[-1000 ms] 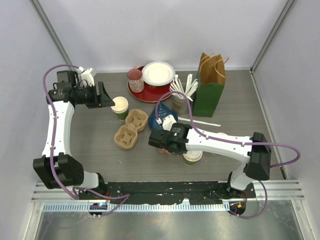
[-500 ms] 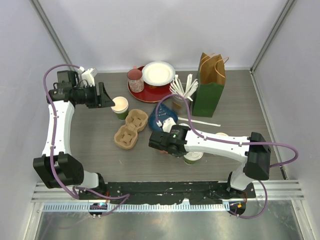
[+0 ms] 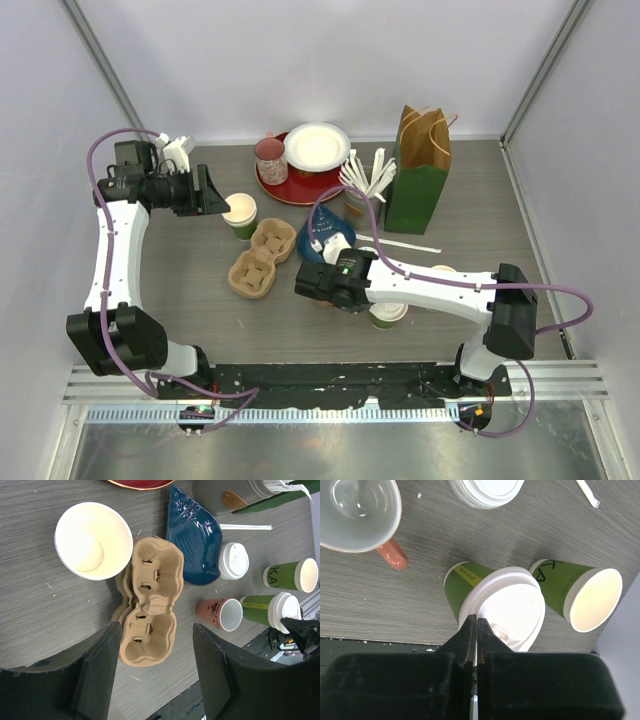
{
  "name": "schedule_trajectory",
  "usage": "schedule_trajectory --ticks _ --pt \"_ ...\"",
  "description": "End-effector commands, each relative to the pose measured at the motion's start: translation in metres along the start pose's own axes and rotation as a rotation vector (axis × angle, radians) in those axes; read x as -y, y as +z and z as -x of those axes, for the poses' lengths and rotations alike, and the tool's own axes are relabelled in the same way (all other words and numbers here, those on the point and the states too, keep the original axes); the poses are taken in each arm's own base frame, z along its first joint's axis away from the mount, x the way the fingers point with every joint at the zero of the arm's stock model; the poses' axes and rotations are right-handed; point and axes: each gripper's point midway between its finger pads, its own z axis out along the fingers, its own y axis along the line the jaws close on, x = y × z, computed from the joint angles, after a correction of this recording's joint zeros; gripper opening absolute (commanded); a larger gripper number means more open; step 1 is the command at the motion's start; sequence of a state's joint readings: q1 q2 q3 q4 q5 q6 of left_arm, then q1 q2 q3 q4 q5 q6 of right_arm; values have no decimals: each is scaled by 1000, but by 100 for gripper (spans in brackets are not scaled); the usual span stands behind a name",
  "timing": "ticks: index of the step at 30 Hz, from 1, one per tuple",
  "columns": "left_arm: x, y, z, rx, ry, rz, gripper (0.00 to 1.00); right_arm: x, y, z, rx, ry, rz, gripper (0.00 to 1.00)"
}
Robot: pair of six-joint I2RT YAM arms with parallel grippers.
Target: Pack the takeout coffee
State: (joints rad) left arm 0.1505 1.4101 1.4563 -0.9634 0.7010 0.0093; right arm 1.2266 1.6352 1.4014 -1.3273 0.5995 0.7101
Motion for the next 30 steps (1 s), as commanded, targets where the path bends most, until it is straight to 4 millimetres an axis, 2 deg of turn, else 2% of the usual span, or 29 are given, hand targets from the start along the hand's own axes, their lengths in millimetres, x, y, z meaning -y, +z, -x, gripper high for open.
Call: schedule_trajectory --ticks 1,7,12,21,26,30 --pt "9 -5 9 20 33 -27 63 14 -12 10 47 10 -57 1" --pt "9 -5 9 19 38 -29 63 11 -11 10 44 15 -49 1" --pt "9 -5 8 13 34 -29 63 17 -10 5 36 7 -75 1" --pt "9 -4 8 12 33 -30 63 14 -2 -6 11 2 -73 1" --pt "8 -5 8 11 33 -30 63 18 -5 -3 23 11 -81 1" --pt "9 -4 8 12 33 -30 63 12 -3 -5 19 20 -54 2"
